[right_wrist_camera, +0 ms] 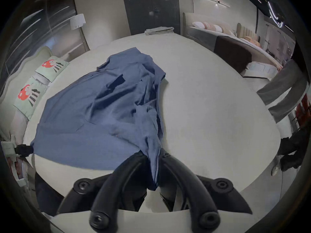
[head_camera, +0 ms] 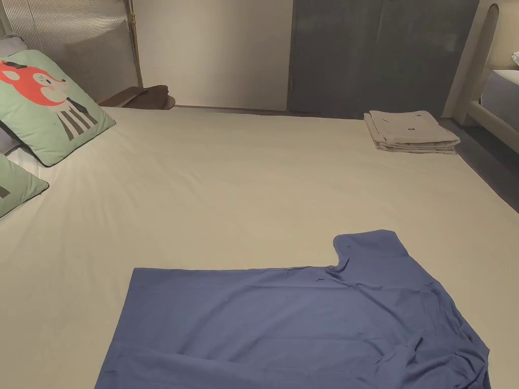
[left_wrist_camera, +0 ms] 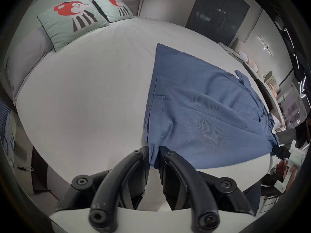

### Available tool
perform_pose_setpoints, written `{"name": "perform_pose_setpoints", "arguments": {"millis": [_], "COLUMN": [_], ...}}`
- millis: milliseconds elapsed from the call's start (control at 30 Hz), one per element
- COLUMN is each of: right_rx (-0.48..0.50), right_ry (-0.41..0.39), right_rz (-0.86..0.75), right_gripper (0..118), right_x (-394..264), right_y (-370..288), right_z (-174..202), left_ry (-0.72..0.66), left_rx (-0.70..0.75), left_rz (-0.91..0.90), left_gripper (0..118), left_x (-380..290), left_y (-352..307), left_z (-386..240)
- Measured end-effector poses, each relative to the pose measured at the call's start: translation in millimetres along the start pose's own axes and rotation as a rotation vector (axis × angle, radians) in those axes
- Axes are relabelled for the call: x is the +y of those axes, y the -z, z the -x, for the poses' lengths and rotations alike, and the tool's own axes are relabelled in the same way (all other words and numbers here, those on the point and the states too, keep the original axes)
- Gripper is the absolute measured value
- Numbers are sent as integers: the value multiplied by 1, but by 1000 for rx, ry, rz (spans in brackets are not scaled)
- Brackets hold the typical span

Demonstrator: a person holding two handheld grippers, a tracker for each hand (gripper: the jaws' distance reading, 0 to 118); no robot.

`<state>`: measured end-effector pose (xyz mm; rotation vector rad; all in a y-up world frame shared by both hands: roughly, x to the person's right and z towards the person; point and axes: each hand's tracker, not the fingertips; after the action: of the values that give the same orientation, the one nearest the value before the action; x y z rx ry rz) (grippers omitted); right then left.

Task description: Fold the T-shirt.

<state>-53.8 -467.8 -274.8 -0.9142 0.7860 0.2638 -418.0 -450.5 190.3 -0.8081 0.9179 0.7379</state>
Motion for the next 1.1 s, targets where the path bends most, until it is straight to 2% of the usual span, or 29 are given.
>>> {"name": "perform_pose_setpoints", "arguments": {"millis": [33,67,100,133,167,200,233,367,400,467,500,533,567,600,700,867,1100], "right_rx": [-1,-3,-13,-35,-38,-35,-34,-70,-72,-63,-54,-36,-17,-10,36,61,66], "right_ry": [0,-1,-3,-15,-22,-24,-26,-63,-77,-105,-112,-116,-120,-118,-132,-144,-143], "right_rz": [-2,0,-9,-59,-106,-171,-236,-489,-551,-630,-651,-663,-663,-666,-657,-642,-593], "right_gripper": [11,20,38,67,82,85,84,84,83,69,54,28,8,1,0,0,0], "right_x": [0,1,2,4,7,12,19,57,65,82,88,94,98,102,111,121,132], "right_y": [1,0,-4,-8,-21,-30,-40,-66,-71,-82,-84,-85,-81,-80,-70,-61,-40], "right_z": [1,1,2,2,3,5,8,32,40,60,68,76,79,85,94,103,102], "left_ry": [6,15,29,37,33,17,5,47,74,122,151,165,166,153,151,140,128], "left_rx": [7,25,45,56,49,26,2,-14,-14,-7,-16,-20,-20,-21,-76,-81,-51], "left_rz": [-7,-19,-53,-106,-155,-211,-272,-510,-560,-637,-678,-701,-705,-705,-697,-654,-410], "left_gripper": [13,22,36,61,79,92,98,98,98,88,73,42,15,1,1,1,1], "left_x": [0,0,-1,-1,1,4,9,31,37,47,50,54,58,62,77,112,188], "left_y": [0,-1,-5,-9,-16,-25,-36,-65,-69,-78,-81,-83,-85,-85,-85,-70,2], "left_z": [-1,-3,-4,-5,-6,-7,-10,-37,-46,-63,-71,-77,-83,-87,-92,-87,-75]}}
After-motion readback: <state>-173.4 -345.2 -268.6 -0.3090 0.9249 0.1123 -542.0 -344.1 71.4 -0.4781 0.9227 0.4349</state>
